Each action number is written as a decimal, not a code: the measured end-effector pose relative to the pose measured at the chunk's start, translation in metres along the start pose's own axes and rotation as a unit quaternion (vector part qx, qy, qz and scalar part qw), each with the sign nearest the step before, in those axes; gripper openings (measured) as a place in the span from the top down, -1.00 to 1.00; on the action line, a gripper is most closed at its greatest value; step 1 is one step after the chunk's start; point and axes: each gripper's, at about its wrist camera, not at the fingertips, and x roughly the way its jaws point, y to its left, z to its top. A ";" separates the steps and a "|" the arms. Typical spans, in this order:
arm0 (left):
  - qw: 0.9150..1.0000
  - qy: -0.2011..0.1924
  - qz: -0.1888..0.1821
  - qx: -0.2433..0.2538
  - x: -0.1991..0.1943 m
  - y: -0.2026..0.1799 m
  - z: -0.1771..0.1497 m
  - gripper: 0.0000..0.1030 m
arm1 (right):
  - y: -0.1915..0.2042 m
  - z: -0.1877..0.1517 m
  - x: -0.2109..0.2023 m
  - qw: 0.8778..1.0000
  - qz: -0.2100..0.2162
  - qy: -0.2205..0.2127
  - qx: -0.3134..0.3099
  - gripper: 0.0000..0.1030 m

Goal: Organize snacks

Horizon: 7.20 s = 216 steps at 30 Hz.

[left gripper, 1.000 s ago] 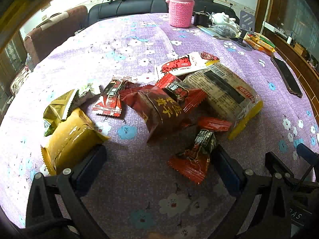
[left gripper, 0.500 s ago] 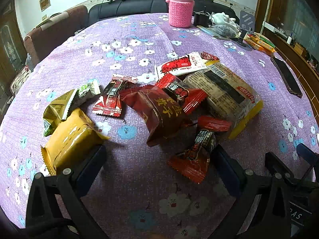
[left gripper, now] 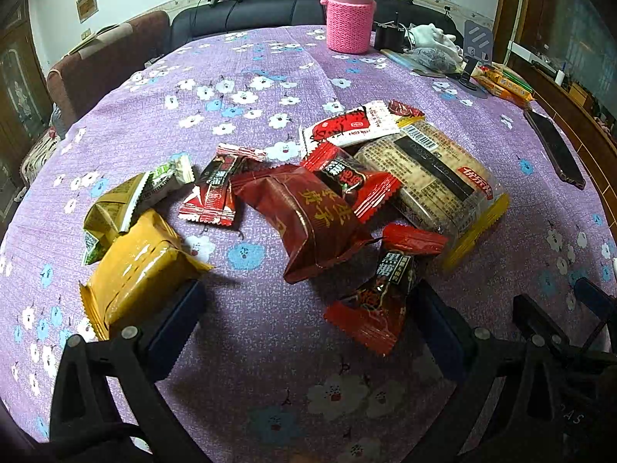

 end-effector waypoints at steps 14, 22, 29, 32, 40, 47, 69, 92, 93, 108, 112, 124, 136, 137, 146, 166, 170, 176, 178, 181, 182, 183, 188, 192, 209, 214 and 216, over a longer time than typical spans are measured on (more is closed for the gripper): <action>1.000 0.000 0.000 0.000 0.000 0.000 0.000 -1.00 | 0.000 0.000 0.000 1.000 0.000 0.000 0.000 -1.00; 1.000 0.000 0.000 0.000 0.000 0.000 0.000 -1.00 | 0.000 0.000 0.000 1.000 0.000 0.000 0.000 -1.00; 1.000 0.000 0.000 0.000 0.000 0.000 0.000 -1.00 | 0.000 0.000 0.000 1.000 0.000 0.000 0.000 -1.00; 1.000 0.000 0.000 0.000 0.000 0.000 0.000 -1.00 | 0.000 0.000 0.000 1.000 0.000 0.000 0.000 -1.00; 1.000 0.000 0.000 0.000 0.000 0.000 0.000 -1.00 | 0.000 0.000 0.000 1.000 0.000 0.000 0.000 -1.00; 1.000 0.000 0.000 0.000 0.000 0.000 0.000 -1.00 | 0.000 0.000 0.000 1.000 0.000 0.000 0.000 -1.00; 1.000 0.000 0.001 -0.001 0.001 -0.001 0.000 -1.00 | 0.000 0.000 0.000 1.000 0.000 0.000 0.000 -1.00; 1.000 0.000 0.007 -0.008 0.001 -0.002 0.000 -1.00 | 0.000 0.000 0.000 1.000 0.000 0.000 0.000 -1.00; 1.000 0.001 0.008 -0.009 0.000 -0.002 -0.001 -1.00 | 0.000 0.000 0.000 1.000 0.000 0.000 0.000 -1.00; 0.996 0.040 -0.045 0.064 -0.018 -0.002 -0.022 -1.00 | -0.001 0.003 0.005 1.000 0.001 0.012 0.004 -1.00; 0.993 0.045 -0.084 0.067 -0.032 0.008 -0.036 -0.99 | -0.003 0.003 0.006 1.000 0.007 0.022 0.000 -1.00; 0.978 -0.064 -0.200 0.013 -0.129 0.095 -0.050 -0.95 | 0.005 0.000 -0.017 1.000 0.006 -0.013 0.017 -0.74; 0.984 -0.029 -0.176 -0.016 -0.113 0.135 -0.053 0.03 | 0.084 0.016 -0.031 0.983 0.180 -0.024 -0.038 0.03; 0.984 -0.028 -0.176 -0.014 -0.112 0.134 -0.053 0.03 | 0.090 0.018 -0.030 0.981 0.190 -0.023 -0.039 0.04; 0.986 -0.007 -0.164 0.018 -0.093 0.128 -0.025 -0.02 | 0.133 0.047 0.011 0.977 0.193 -0.010 -0.084 0.04; 0.987 0.094 -0.066 0.113 -0.008 0.083 0.021 -0.43 | 0.118 0.051 0.002 0.964 0.261 -0.012 -0.053 0.46; 0.986 0.097 -0.059 0.120 -0.004 0.080 0.019 -0.48 | 0.116 0.052 0.001 0.963 0.264 -0.015 -0.048 0.46; 0.992 0.069 -0.067 0.088 -0.013 0.088 0.019 0.07 | 0.114 0.052 -0.001 0.963 0.266 -0.020 -0.041 0.46; 0.993 0.056 -0.069 0.075 -0.021 0.091 0.016 0.08 | 0.113 0.052 -0.001 0.963 0.266 -0.021 -0.040 0.46; 0.994 0.039 -0.094 0.049 -0.042 0.097 0.013 0.08 | 0.112 0.051 -0.003 0.961 0.271 -0.025 -0.038 0.46; 0.993 0.030 -0.104 0.038 -0.052 0.102 0.010 0.08 | 0.112 0.051 -0.004 0.961 0.273 -0.027 -0.038 0.46; 0.993 0.023 -0.111 0.028 -0.060 0.106 0.008 0.08 | 0.112 0.050 -0.005 0.960 0.274 -0.029 -0.038 0.46; 0.991 -0.015 -0.132 -0.031 -0.101 0.147 -0.004 0.08 | 0.117 0.047 -0.017 0.959 0.277 -0.048 -0.043 0.46; 0.992 -0.039 -0.097 -0.074 -0.123 0.199 -0.019 0.08 | 0.128 0.041 -0.038 0.958 0.276 -0.062 -0.048 0.46; 0.983 -0.029 -0.020 -0.181 -0.108 0.332 -0.073 0.07 | 0.331 -0.017 -0.087 0.911 0.352 0.027 -0.212 0.46; 0.982 -0.040 -0.045 -0.180 -0.112 0.333 -0.076 0.01 | 0.358 -0.032 -0.065 0.916 0.329 0.051 -0.222 0.46; 0.979 -0.045 -0.063 -0.190 -0.115 0.337 -0.077 -0.05 | 0.361 -0.036 -0.066 0.918 0.322 0.050 -0.225 0.46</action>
